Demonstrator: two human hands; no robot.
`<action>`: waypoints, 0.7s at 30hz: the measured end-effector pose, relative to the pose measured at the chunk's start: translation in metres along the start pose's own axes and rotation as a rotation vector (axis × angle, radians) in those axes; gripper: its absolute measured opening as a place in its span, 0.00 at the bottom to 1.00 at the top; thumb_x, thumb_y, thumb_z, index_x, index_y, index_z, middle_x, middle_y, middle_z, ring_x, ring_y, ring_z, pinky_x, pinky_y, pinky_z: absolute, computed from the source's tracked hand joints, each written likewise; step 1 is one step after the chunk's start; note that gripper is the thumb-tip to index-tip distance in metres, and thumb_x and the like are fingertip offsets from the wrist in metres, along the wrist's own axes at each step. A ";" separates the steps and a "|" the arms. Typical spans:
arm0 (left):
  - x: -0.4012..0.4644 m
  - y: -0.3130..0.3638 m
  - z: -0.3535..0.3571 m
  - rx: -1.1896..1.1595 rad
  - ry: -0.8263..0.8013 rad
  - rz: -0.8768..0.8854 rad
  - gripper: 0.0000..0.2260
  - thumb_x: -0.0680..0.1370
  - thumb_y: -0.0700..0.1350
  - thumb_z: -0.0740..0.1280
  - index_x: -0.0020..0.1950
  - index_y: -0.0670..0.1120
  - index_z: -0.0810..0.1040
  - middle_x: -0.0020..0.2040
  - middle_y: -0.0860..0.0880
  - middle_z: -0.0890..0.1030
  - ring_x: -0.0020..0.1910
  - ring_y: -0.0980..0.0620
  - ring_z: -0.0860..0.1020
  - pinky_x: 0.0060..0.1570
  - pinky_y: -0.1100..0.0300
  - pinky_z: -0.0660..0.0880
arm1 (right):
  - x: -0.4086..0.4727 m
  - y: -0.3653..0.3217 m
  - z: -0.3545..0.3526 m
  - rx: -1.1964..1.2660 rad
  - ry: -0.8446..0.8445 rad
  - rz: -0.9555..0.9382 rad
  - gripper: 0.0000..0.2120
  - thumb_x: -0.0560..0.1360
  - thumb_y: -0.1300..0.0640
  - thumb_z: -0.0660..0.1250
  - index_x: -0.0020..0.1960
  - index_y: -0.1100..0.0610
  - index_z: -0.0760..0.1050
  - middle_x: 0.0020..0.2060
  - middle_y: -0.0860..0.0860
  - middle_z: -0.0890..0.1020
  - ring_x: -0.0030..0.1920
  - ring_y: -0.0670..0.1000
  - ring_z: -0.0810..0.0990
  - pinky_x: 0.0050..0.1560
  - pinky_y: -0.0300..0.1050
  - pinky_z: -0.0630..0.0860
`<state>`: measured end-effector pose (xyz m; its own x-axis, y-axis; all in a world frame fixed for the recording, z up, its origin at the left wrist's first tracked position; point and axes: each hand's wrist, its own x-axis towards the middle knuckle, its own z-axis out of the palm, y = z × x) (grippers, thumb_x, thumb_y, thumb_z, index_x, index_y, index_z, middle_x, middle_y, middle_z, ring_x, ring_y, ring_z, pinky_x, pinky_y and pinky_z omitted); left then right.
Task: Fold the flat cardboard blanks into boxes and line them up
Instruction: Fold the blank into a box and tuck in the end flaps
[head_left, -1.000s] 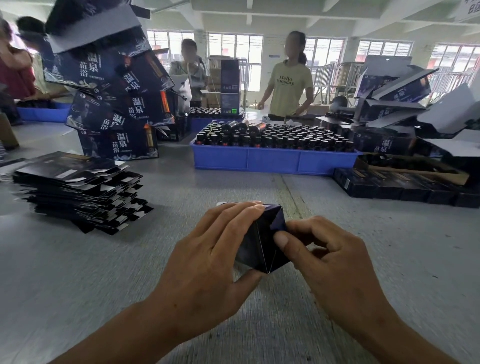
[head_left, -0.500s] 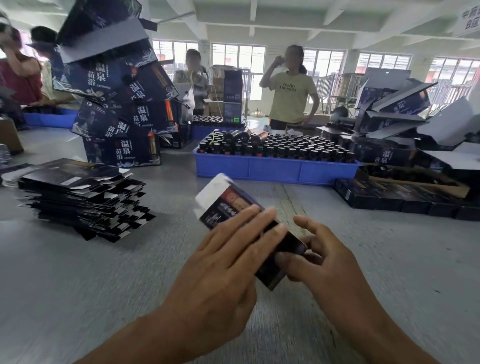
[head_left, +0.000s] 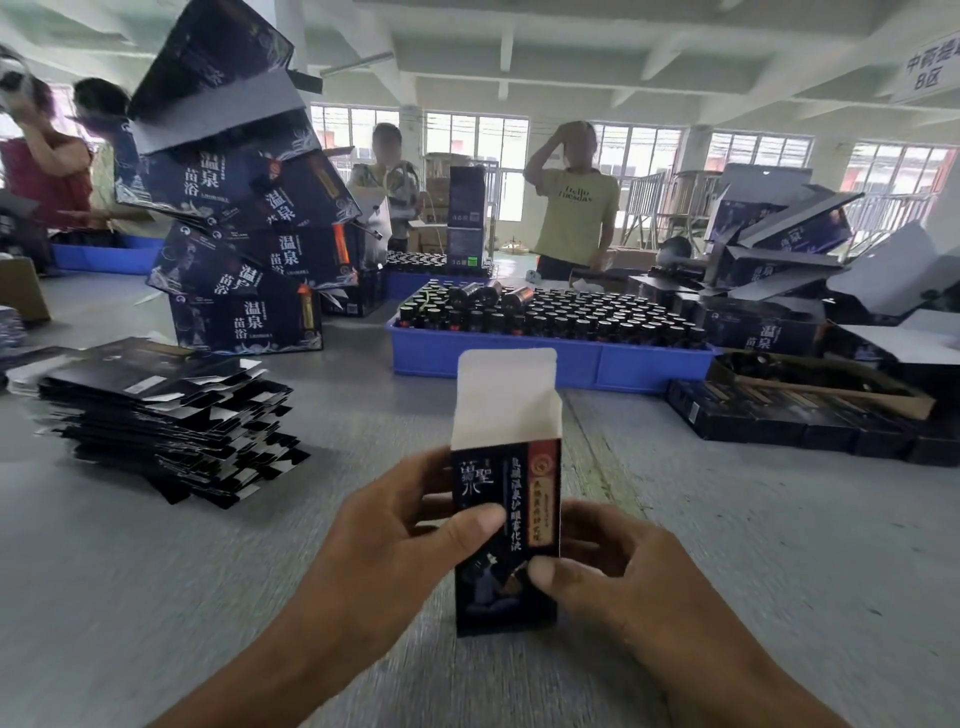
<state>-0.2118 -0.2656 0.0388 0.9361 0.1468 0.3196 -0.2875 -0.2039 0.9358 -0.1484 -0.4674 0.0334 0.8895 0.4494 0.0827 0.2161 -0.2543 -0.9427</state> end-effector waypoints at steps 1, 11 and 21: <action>0.000 0.000 0.000 0.007 0.008 -0.021 0.22 0.70 0.51 0.75 0.64 0.54 0.78 0.57 0.56 0.85 0.57 0.54 0.83 0.53 0.59 0.81 | 0.000 0.000 -0.002 0.027 0.031 -0.014 0.35 0.63 0.42 0.82 0.66 0.47 0.77 0.54 0.36 0.84 0.56 0.36 0.82 0.59 0.39 0.77; 0.001 -0.008 -0.001 0.039 -0.059 -0.058 0.24 0.61 0.60 0.80 0.54 0.66 0.77 0.58 0.56 0.83 0.54 0.53 0.84 0.54 0.51 0.81 | 0.003 0.002 -0.004 0.220 0.048 -0.157 0.31 0.64 0.51 0.82 0.64 0.41 0.76 0.56 0.36 0.84 0.57 0.37 0.82 0.48 0.30 0.79; 0.000 -0.005 -0.009 -0.109 -0.037 0.129 0.22 0.69 0.56 0.76 0.61 0.62 0.75 0.62 0.53 0.83 0.62 0.51 0.81 0.57 0.61 0.79 | 0.003 0.004 -0.005 0.268 0.044 -0.190 0.29 0.59 0.53 0.78 0.59 0.44 0.78 0.51 0.38 0.86 0.53 0.40 0.84 0.44 0.31 0.80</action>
<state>-0.2121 -0.2558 0.0357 0.8960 0.0904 0.4347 -0.4246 -0.1119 0.8984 -0.1430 -0.4717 0.0311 0.8611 0.4285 0.2736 0.2714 0.0676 -0.9601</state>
